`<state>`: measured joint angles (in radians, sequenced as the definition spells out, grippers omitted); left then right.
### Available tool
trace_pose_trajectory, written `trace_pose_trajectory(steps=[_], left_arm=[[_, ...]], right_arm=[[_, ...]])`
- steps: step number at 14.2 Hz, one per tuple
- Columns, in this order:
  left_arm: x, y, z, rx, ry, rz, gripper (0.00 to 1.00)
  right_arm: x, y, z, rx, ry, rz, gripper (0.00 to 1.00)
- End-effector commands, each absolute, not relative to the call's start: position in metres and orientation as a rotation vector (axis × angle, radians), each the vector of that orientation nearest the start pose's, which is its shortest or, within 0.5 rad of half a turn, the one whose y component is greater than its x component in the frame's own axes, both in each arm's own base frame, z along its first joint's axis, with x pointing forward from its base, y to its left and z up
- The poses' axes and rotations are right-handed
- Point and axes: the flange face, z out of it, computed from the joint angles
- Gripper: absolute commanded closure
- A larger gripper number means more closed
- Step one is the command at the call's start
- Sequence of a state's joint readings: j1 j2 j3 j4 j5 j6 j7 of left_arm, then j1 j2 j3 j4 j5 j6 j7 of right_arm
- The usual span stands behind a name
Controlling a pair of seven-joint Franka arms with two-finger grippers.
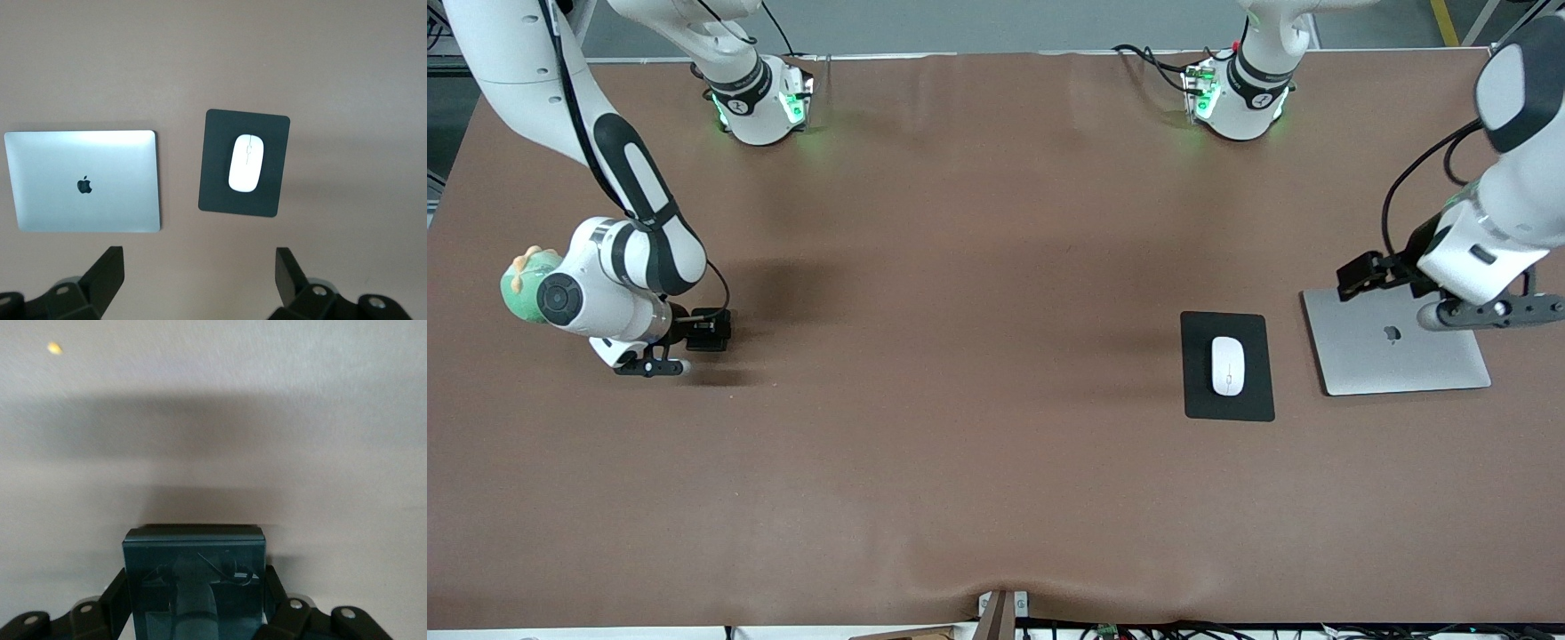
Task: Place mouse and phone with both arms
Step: 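Lower and release the black phone beside the plush with the right gripper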
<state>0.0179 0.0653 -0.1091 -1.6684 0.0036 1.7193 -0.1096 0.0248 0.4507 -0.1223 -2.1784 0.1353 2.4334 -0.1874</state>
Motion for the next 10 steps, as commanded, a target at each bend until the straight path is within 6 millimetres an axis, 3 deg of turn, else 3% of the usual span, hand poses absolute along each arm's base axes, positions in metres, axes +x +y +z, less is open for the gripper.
trace_pose_trajectory(steps=[1, 7, 9, 10], left_arm=[[0.559, -0.038, 0.579, -3.164, 0.037, 0.041, 0.0], [0.543, -0.026, 0.632, -3.163, 0.109, 0.076, 0.0], [0.545, -0.019, 0.628, -3.162, 0.068, 0.095, 0.0], [0.545, -0.017, 0.628, -3.162, 0.063, 0.097, 0.0]], right_arm=[[0.521, -0.065, 0.175, -3.083, 0.012, 0.291, 1.0], [0.516, -0.084, 0.173, -3.084, -0.038, 0.302, 1.0], [0.516, -0.084, 0.172, -3.083, -0.038, 0.306, 1.0], [0.516, -0.084, 0.17, -3.082, -0.041, 0.313, 0.85]])
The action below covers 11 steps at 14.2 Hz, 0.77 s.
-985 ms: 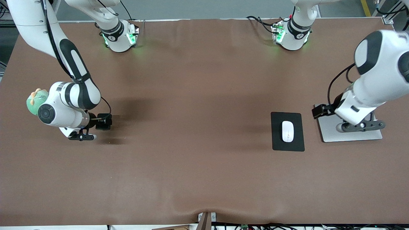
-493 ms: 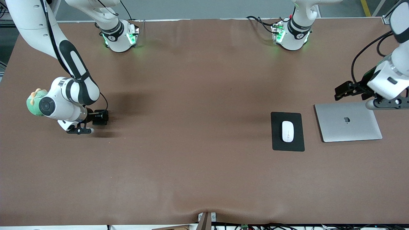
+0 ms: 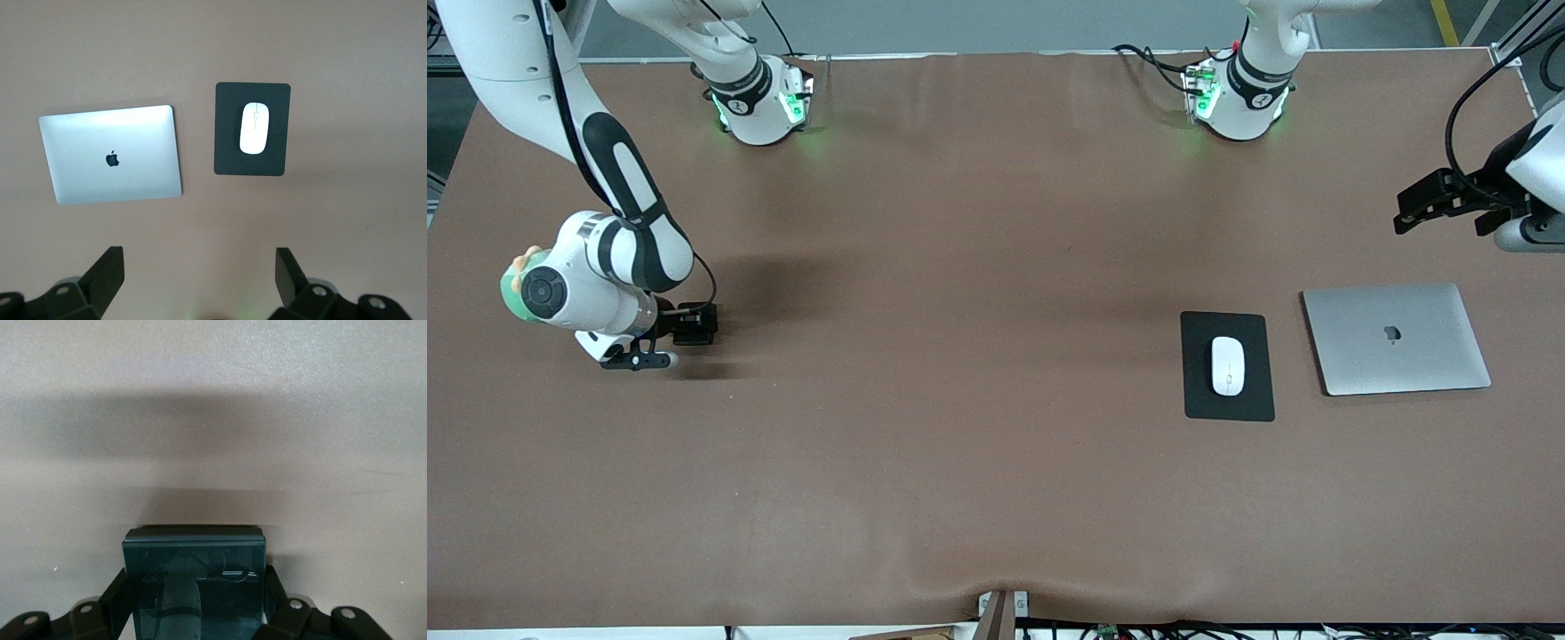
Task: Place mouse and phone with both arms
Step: 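Lower and release the black phone beside the plush with the right gripper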
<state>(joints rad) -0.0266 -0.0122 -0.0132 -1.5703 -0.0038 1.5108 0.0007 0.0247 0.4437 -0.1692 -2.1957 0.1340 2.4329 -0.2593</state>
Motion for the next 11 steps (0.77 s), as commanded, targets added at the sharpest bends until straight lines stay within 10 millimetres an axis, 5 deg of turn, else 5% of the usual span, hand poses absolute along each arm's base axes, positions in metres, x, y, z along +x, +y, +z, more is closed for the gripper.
trace_pose_trajectory(steps=[1, 2, 5, 8, 11], left_arm=[[0.544, -0.014, 0.628, -3.164, 0.046, 0.102, 0.0], [0.544, -0.011, 0.629, -3.163, 0.039, 0.1, 0.0], [0.543, -0.016, 0.628, -3.161, -0.015, 0.105, 0.0], [0.542, -0.026, 0.63, -3.157, -0.092, 0.099, 0.0], [0.541, -0.012, 0.63, -3.162, -0.119, 0.099, 0.0]], right_arm=[[0.515, -0.085, 0.17, -3.081, -0.038, 0.318, 0.19], [0.516, -0.085, 0.17, -3.079, -0.036, 0.324, 0.0], [0.524, -0.083, 0.176, -3.075, -0.081, 0.318, 0.0], [0.556, -0.084, 0.203, -3.044, -0.237, 0.324, 0.0], [0.59, -0.081, 0.227, -3.024, -0.257, 0.366, 0.0]])
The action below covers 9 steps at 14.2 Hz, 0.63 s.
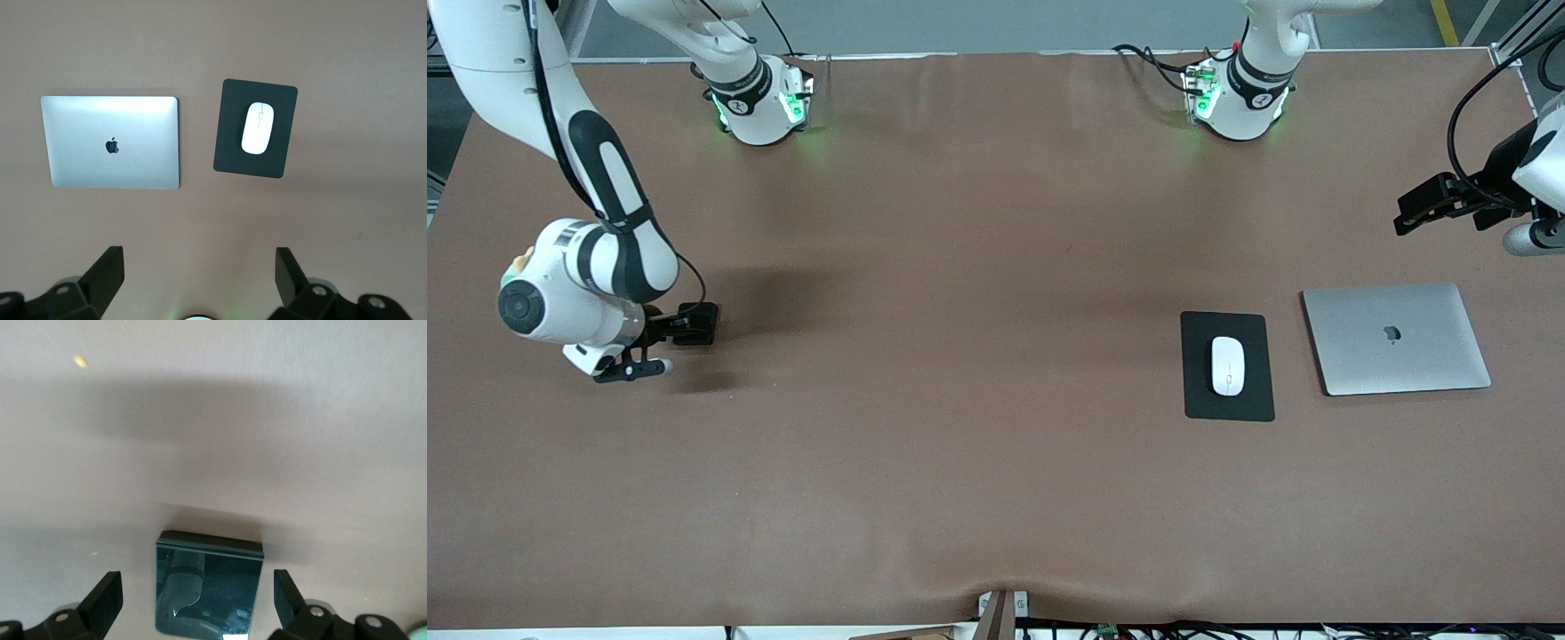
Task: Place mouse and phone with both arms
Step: 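Lower and release the black phone beside the plush with the right gripper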
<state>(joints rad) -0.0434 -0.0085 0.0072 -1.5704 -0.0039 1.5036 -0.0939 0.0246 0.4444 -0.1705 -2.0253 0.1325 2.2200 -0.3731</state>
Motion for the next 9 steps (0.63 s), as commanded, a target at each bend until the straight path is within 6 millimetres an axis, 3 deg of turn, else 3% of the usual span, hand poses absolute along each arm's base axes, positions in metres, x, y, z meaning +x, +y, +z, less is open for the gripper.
trace_pose_trajectory(steps=[1, 7, 9], left_arm=[[0.541, -0.012, 0.63, -3.162, -0.119, 0.102, 0.0], [0.543, -0.013, 0.627, -3.18, -0.116, 0.109, 0.0], [0.541, -0.015, 0.63, -3.213, -0.119, 0.105, 0.0]], right_arm=[[0.598, -0.082, 0.235, -3.018, -0.259, 0.378, 0.0], [0.636, -0.1, 0.285, -3.049, -0.241, 0.222, 0.0], [0.651, -0.095, 0.305, -3.045, -0.239, 0.146, 0.0]])
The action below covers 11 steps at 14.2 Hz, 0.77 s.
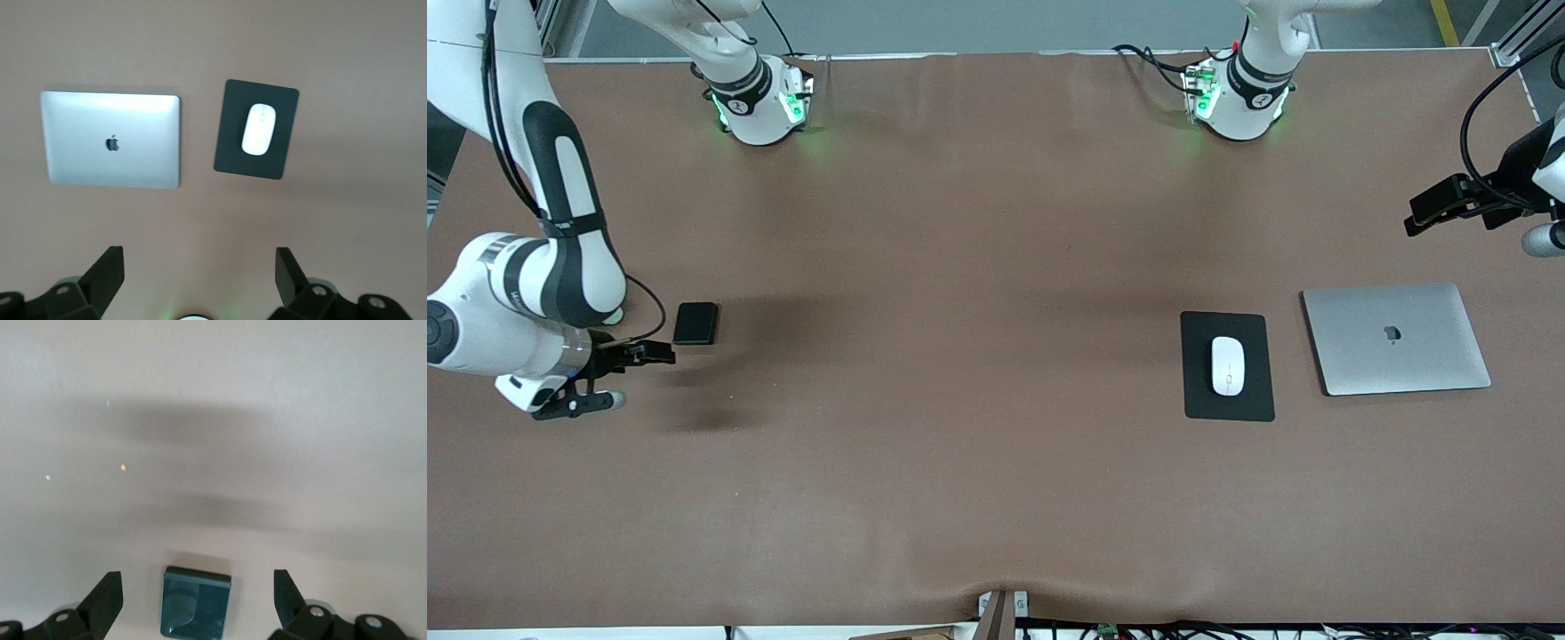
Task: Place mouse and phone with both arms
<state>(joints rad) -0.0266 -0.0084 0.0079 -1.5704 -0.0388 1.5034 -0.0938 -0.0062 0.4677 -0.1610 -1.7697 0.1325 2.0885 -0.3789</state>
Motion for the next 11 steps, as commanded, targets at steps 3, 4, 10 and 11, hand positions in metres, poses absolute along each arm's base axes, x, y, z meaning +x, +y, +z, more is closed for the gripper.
trace_pose_trajectory(steps=[3, 4, 10, 11], left_arm=[[0.538, -0.015, 0.634, -3.221, -0.116, 0.093, 0.0], [0.539, -0.015, 0.633, -3.222, -0.113, 0.091, 0.0], [0.543, -0.011, 0.633, -3.188, -0.054, 0.051, 0.0], [0.542, -0.012, 0.632, -3.164, 0.008, 0.054, 0.0]], right_arm=[[0.67, -0.092, 0.34, -3.023, -0.25, 0.02, 0.0], [0.674, -0.088, 0.352, -3.026, -0.259, -0.014, 0.0], [0.691, -0.076, 0.453, -3.001, -0.327, -0.01, 0.0], [0.689, -0.071, 0.463, -2.996, -0.335, 0.02, 0.0]])
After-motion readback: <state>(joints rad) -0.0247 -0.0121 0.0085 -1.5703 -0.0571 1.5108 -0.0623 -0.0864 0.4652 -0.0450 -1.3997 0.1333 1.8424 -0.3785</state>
